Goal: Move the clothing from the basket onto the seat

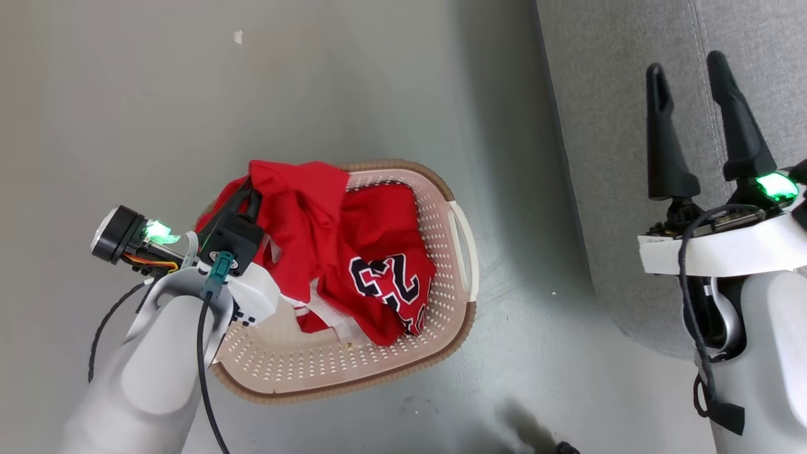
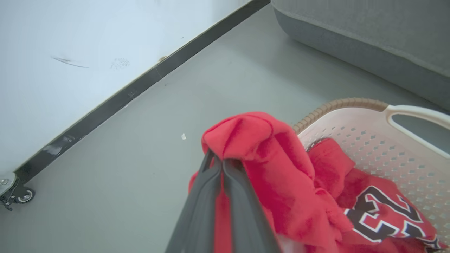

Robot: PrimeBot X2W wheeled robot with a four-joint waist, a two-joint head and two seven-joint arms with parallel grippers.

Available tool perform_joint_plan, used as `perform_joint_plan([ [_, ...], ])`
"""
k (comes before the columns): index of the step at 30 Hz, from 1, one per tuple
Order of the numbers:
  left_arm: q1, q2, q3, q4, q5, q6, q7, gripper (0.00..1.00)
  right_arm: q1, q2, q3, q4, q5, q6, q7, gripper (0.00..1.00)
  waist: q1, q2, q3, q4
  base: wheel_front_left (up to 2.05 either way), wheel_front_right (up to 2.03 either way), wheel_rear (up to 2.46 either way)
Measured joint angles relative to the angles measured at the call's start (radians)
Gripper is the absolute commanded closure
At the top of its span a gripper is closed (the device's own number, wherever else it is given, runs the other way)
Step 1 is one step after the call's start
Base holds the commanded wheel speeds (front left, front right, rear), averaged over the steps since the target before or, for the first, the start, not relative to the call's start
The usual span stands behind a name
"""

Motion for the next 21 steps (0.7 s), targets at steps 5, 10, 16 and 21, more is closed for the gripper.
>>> perform_joint_plan([
  [5,0.025,0.0,0.019,-0.107,-0.034,0.0,-0.001,1.0,0.0,-0.001,0.016,0.02,-0.036,0.0,0.0,0.0,0.0,0.0,-0.032,0.018,0.0,0.0,0.0],
  [10,0.041,0.002,0.044,-0.22,-0.061,0.0,-0.001,1.0,0.0,-0.002,0.032,0.036,-0.051,0.0,0.0,0.0,0.0,0.0,-0.068,0.035,0.0,0.0,0.0],
  [16,0.073,0.011,0.078,-0.343,-0.094,0.005,-0.001,1.0,0.001,-0.003,0.062,0.064,-0.078,0.0,0.0,0.0,0.0,0.0001,-0.115,0.055,0.0,0.0,0.0],
  [21,0.113,0.031,0.094,-0.414,-0.102,0.004,-0.001,1.0,0.007,-0.004,0.091,0.098,-0.103,0.0,0.0,0.0,0.0,0.0,-0.16,0.072,0.0,0.0,0.0],
])
